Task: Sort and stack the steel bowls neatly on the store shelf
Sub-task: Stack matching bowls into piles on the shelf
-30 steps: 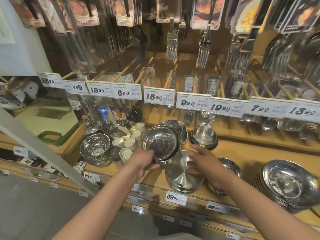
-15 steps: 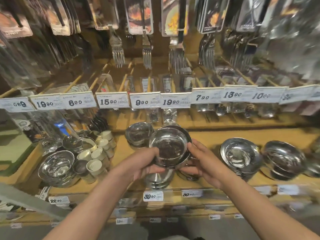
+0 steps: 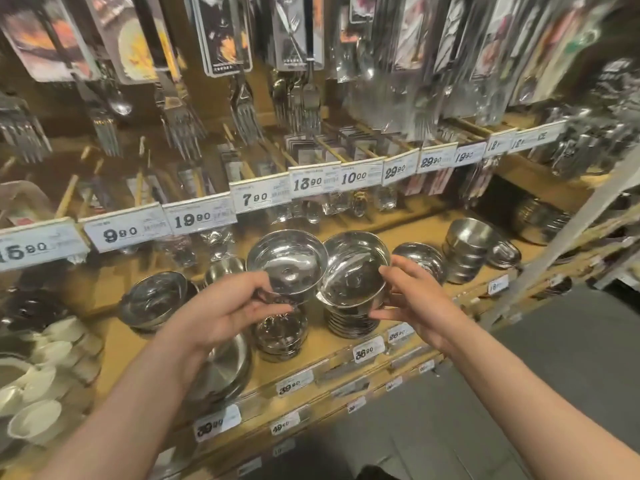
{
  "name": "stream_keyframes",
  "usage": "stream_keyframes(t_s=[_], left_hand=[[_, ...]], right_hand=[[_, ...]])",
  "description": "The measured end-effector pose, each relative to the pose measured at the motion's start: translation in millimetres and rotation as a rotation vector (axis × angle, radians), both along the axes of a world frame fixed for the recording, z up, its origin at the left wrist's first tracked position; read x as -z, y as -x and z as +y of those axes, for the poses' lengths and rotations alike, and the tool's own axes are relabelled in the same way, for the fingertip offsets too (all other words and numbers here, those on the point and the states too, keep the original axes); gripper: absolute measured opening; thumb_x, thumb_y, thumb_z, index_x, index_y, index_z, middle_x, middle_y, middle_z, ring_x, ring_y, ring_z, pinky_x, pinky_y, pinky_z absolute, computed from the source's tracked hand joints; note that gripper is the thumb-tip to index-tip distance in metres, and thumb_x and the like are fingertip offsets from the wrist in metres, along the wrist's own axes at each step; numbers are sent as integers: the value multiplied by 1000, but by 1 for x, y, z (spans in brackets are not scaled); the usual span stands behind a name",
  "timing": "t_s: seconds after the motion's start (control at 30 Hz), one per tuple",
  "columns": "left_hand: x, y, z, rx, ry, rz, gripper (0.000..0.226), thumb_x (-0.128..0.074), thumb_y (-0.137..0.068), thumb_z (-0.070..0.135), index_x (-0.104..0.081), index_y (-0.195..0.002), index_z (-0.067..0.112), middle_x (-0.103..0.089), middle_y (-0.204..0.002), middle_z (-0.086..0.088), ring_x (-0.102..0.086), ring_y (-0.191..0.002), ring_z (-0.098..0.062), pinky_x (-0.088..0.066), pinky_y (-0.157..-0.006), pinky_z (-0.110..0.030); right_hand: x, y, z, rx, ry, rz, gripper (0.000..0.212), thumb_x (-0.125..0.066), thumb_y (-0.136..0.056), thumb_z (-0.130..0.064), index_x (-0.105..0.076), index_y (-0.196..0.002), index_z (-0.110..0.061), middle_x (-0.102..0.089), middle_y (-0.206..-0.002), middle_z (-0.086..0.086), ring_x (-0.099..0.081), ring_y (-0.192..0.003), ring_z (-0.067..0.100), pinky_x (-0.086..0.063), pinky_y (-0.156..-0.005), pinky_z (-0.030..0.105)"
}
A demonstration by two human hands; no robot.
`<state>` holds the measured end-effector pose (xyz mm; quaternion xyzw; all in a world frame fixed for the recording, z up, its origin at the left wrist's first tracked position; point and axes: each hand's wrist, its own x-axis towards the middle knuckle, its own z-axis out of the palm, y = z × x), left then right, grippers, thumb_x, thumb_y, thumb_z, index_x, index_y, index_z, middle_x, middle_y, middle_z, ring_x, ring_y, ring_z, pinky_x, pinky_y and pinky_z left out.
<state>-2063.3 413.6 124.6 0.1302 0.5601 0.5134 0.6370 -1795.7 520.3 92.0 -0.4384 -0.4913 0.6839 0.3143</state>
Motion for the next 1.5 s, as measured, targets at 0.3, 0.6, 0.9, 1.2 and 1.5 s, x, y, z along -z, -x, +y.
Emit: stream_keyframes(t_s=[0.3,0.6,0.9,1.2,1.5], left_hand=[[-2,-48,33,-46,-17,11,14,-55,-89,-7,-60,-98,2,-76,-88,-19,-74,-59,-21,-64,-57,-38],[-8,-114,75,-73,43,77,15,-50,-95,-8,-59,-105,-1,-75,-72,-18,-75,-71,-30,-60,-62,-43],[13,-181,130,-275,95,182,8,-58,-96,0,-61,-101,-4,-74,-90,-23,-77,-65,-25,-60,-47,-27],[21,-204,104,-477,137,220,14,-54,-97,2,-68,-98,3,-80,-81,-8,-77,-73,-17,-61,-52,-24],[27,-199,79,-586,171,209,19,-54,-95,-4,-64,-112,-3,-79,-87,-13,-77,-74,-18,-61,-53,-25]], right_hand=[[-30,-84,23,132,108,-50,19,-46,-100,-8,-63,-104,-2,-70,-95,23,-69,-79,31,-66,-65,40],[-36,-170,85,215,195,-67,10,-49,-97,2,-52,-98,-7,-61,-82,19,-67,-72,29,-65,-60,39],[-5,-218,183,161,149,-121,5,-59,-96,-1,-61,-92,-4,-71,-76,15,-67,-68,26,-64,-62,41],[33,-160,225,-134,165,-285,23,-60,-99,-5,-64,-120,2,-73,-109,24,-75,-73,28,-64,-55,37],[60,-126,241,-119,-29,-443,32,-60,-96,-2,-62,-128,0,-72,-104,21,-74,-76,38,-64,-67,51]])
